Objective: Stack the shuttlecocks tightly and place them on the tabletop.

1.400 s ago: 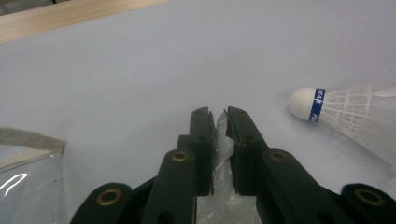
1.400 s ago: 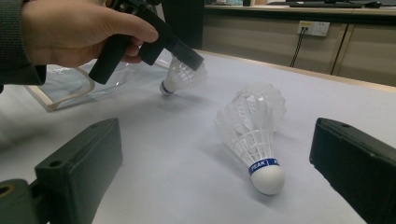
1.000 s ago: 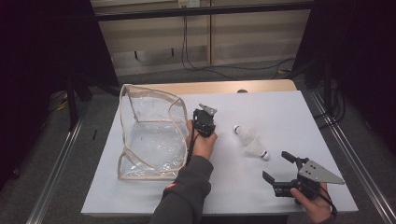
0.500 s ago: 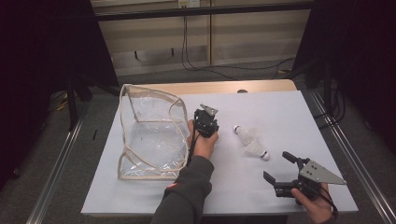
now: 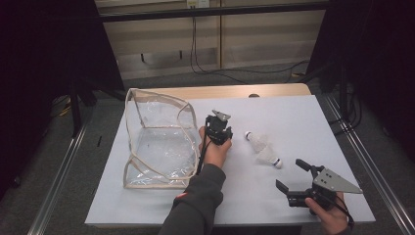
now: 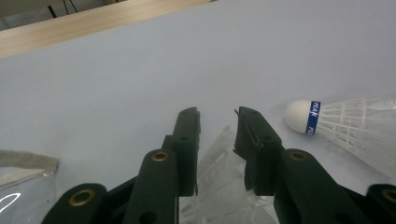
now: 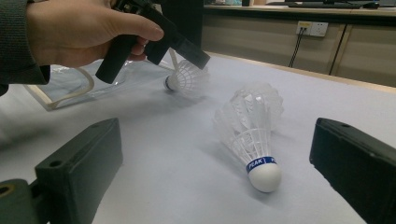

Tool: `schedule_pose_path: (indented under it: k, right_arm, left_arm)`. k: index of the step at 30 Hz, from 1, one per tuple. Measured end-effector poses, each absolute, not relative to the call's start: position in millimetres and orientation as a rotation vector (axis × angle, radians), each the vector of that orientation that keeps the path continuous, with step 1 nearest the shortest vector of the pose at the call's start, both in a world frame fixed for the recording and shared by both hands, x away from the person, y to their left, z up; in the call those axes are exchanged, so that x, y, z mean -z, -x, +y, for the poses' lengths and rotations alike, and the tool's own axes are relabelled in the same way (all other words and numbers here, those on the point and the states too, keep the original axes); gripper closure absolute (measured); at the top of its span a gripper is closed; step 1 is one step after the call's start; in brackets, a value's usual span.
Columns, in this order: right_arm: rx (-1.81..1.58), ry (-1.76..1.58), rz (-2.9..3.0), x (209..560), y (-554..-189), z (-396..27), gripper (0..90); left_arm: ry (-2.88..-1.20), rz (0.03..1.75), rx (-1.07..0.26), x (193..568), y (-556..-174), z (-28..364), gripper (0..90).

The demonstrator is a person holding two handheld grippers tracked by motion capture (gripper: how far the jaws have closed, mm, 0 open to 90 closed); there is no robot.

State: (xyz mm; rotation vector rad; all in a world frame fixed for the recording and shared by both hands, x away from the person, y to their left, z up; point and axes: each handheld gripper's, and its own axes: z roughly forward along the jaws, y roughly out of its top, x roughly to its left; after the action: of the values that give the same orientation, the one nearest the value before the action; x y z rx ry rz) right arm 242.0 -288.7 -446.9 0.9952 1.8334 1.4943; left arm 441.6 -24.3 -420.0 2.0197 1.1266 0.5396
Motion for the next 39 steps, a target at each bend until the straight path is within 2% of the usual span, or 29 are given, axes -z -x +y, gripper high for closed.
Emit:
schedule_pose_path:
  k: [39]
  right_arm:
    - [-1.492, -0.985, 1.838, 446.2, -241.2, -287.4, 1.8]
  left_arm:
    - [-1.996, 1.162, -0.492, 419.3, -444.3, -27.2, 66.3]
